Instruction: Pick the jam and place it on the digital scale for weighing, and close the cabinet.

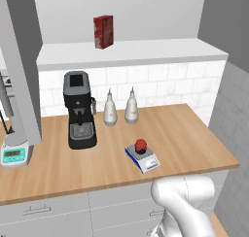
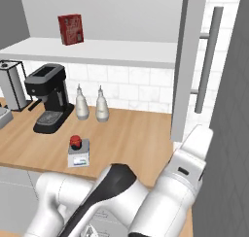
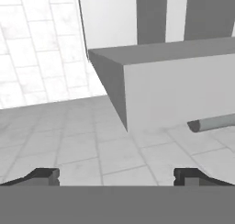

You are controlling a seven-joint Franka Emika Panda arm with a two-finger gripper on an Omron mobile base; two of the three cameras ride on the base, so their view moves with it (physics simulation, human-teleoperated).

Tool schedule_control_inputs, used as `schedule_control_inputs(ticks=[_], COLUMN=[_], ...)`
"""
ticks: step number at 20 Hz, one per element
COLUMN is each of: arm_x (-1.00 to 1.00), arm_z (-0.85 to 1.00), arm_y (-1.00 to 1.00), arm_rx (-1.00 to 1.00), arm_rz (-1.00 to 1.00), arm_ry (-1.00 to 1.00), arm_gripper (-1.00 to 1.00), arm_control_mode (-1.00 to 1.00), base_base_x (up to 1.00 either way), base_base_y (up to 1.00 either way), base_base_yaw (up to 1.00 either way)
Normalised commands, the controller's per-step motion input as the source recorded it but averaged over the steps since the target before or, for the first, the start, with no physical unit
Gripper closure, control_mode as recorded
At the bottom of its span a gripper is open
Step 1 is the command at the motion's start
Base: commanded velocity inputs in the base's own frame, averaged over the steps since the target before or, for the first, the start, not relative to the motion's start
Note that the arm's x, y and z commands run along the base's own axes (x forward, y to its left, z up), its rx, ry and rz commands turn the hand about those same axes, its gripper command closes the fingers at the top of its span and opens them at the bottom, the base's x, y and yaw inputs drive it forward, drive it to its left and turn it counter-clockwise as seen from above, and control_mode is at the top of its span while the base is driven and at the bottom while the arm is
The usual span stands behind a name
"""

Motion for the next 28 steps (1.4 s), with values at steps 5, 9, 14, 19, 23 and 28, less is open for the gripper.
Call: schedule_control_inputs(ticks=[5, 9, 14, 19, 23, 28], arm_x=[0.35, 0.38, 0.05, 0.01, 0.00, 0.00], arm_z=[0.00, 0.00, 0.00, 0.05, 0.44, 0.59], arm_y=[0.00, 0.00, -0.38, -0.18, 0.32, 0.75], arm_rx=[0.00, 0.00, 0.03, 0.01, -0.04, -0.10], arm_rz=[0.00, 0.00, 0.00, 0.03, 0.19, 0.30], arm_ry=[0.00, 0.00, 0.00, -0.01, -0.20, -0.30], arm_gripper=[-1.00, -1.00, -1.00, -1.00, -1.00, -1.00], arm_control_mode=[-1.00, -1.00, -1.00, -1.00, -1.00, -1.00], base_base_x=[0.00, 0.00, 0.00, 0.00, 0.00, 0.00], base_base_y=[0.00, 0.00, 0.00, 0.00, 0.00, 0.00], base_base_yaw=[0.00, 0.00, 0.00, 0.00, 0.00, 0.00])
